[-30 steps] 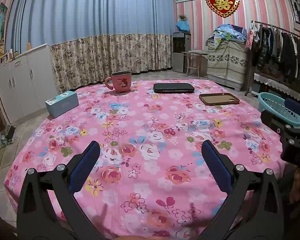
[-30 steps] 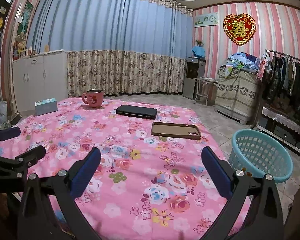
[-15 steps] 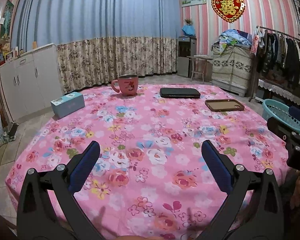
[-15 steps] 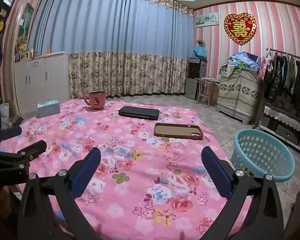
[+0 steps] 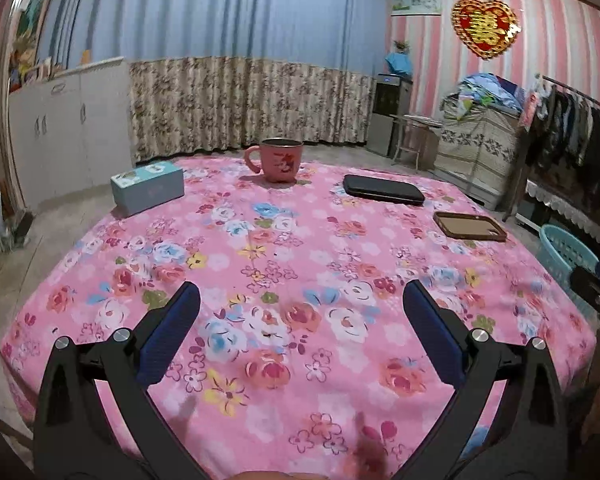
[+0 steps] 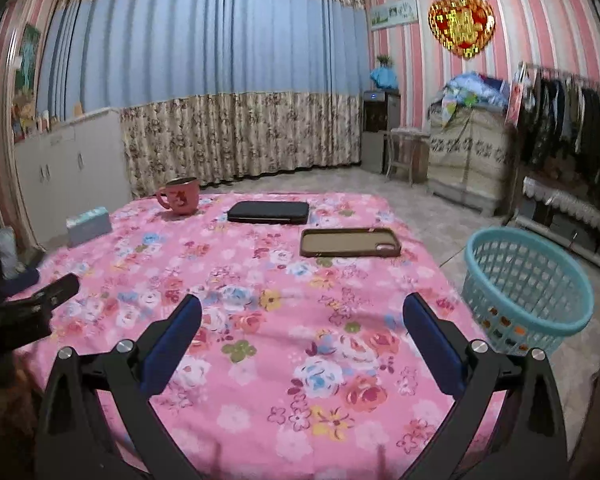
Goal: Collect trash
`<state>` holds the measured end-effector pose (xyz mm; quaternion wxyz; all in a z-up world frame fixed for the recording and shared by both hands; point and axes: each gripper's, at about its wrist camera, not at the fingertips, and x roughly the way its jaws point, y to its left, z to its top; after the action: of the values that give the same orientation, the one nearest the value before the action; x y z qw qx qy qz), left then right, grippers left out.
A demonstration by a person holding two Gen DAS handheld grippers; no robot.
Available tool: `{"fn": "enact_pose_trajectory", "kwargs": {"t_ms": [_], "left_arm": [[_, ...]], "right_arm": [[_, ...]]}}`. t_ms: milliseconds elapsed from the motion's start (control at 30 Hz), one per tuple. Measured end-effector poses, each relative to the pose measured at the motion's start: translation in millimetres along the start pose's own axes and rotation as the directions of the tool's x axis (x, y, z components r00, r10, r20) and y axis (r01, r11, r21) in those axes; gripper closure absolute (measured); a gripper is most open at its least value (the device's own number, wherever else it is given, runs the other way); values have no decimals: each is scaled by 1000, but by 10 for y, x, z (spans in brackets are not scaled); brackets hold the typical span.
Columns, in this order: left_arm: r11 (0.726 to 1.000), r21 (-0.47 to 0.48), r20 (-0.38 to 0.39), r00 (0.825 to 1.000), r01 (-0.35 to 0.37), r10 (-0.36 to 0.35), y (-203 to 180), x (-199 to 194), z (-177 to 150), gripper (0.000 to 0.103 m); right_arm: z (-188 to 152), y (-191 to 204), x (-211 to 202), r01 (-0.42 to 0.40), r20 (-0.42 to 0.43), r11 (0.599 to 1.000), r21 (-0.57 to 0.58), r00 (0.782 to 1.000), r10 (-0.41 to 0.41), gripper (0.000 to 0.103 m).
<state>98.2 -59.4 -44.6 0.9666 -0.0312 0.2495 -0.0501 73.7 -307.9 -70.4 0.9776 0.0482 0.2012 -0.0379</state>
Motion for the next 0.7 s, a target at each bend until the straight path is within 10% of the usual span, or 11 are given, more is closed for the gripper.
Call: {"fn": "enact_pose_trajectory", "kwargs": {"t_ms": [700], "left_arm": [[999,-38,22,1000,-13,14,53,-66,-8,5]], "right_arm": [[-10,159,83,11,-4,999,-37,1000,-11,5]]}}
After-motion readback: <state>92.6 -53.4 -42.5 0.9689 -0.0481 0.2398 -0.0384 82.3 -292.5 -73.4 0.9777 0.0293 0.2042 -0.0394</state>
